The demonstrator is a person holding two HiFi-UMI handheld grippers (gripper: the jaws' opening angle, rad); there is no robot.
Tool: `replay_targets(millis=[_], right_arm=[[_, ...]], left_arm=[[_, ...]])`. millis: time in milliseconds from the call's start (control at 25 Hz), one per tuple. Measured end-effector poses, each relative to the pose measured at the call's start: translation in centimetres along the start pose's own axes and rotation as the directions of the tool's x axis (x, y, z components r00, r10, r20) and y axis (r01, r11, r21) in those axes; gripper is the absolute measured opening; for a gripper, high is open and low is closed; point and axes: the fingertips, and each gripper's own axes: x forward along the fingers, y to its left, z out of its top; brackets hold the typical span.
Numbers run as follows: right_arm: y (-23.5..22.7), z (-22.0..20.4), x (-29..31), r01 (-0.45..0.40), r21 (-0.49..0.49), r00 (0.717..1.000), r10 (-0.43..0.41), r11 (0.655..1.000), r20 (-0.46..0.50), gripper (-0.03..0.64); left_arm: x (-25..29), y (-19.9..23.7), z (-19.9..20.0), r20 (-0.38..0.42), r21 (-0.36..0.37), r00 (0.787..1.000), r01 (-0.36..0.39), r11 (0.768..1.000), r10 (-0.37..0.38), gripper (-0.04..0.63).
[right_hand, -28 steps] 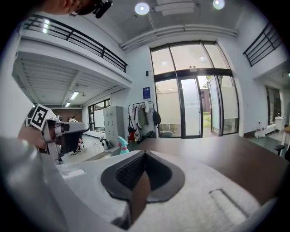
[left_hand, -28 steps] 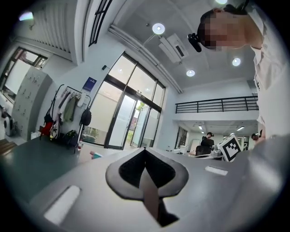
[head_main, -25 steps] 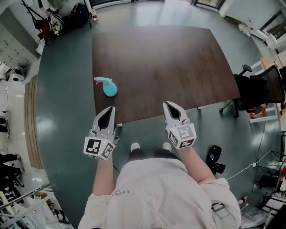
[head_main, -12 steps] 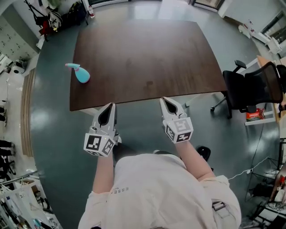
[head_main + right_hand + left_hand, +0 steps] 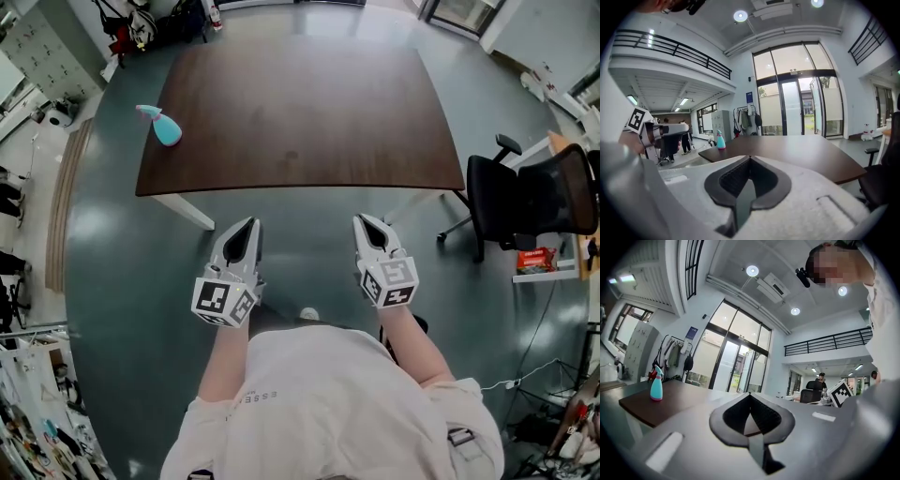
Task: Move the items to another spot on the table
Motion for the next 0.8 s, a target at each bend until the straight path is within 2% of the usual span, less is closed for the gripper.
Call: replay_targets(millis=[240,440,800], right_arm=[[-0.2,-0.2,-3.9,-0.025,-0.024,1.0,0.025,0.999,0.018,-0.009],[1.0,0.4,-6.0,-0.076,-0.029,0.995,0.077,0.997,0.062,-0.009],[2.9,0.0,-7.6,-0.109,-0.077,0.991,0.114,0.991,0.063,-0.011]], left_arm=[[-1.0,-3.4,0.3,0.013,0.042,1.0,-0.015,0.999,0.014,0.017],[-1.8,-5.6,-0.1,0.013,0.076,1.0,-0.023,0.997,0.022,0.011],[-3.0,-7.7,-0.2,0.022,0.084,1.0,0.006,0.996,-0.008,0.011]])
